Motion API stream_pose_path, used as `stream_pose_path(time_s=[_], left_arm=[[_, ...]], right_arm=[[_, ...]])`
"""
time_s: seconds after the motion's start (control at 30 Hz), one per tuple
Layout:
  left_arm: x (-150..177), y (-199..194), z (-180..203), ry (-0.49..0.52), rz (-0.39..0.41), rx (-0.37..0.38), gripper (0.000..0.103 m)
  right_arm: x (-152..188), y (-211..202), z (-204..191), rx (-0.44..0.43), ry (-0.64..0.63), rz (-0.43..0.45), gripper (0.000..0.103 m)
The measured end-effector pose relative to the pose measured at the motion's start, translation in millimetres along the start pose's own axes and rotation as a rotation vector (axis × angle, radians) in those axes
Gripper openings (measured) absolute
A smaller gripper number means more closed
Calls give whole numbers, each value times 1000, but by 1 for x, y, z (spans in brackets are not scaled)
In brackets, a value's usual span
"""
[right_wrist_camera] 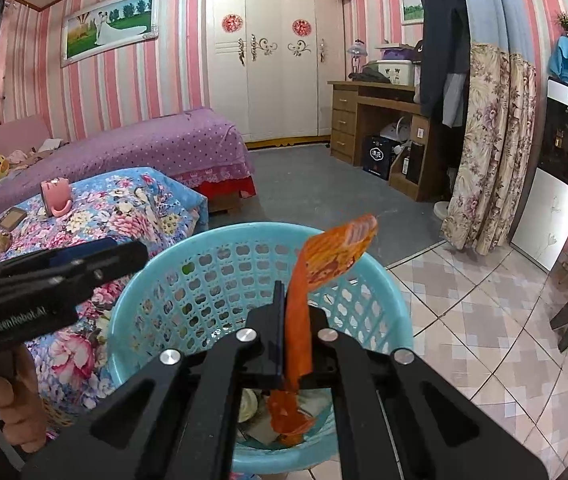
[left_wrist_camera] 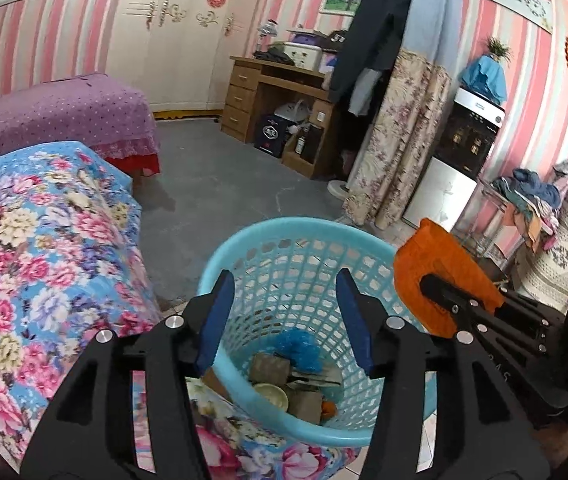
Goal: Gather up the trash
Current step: 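Open both grippers to drop the tape roll and packet into the basket, then move both open tools back over the bed toward the brown cloths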
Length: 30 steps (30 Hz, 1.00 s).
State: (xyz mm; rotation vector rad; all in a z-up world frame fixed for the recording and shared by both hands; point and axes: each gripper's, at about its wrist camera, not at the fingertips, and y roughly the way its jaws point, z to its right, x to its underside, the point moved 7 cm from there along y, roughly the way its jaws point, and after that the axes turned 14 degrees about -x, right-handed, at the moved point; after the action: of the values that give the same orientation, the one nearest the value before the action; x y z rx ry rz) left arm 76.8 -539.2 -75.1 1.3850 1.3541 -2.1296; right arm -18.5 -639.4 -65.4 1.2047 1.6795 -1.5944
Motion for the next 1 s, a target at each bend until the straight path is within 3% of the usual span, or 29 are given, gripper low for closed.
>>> stream_pose_path(time_s=[0.3, 0.37, 0.4, 0.43, 0.47, 0.67, 1.0], left_arm=[[-4, -12, -47, -93, 26, -59, 57], [-5, -17, -56, -105, 33, -70, 57], [-4, -18, -60, -111, 35, -74, 58], [-4, -20, -66, -123, 39, -79, 60], [-4, -22, -73, -135, 41, -84, 60], [-3, -37, -107, -262, 44, -55, 62], [10, -63, -172, -437, 68, -86, 62]], right_arm=[[-1, 16, -1, -20, 41, -42, 4], [3, 23, 0, -17, 56, -70, 10], [5, 25, 0, -15, 61, -77, 33], [7, 26, 0, -14, 71, -76, 65], [7, 25, 0, -15, 83, -66, 71], [8, 25, -12, -14, 75, -69, 71], [-17, 6, -32, -5, 13, -49, 71]])
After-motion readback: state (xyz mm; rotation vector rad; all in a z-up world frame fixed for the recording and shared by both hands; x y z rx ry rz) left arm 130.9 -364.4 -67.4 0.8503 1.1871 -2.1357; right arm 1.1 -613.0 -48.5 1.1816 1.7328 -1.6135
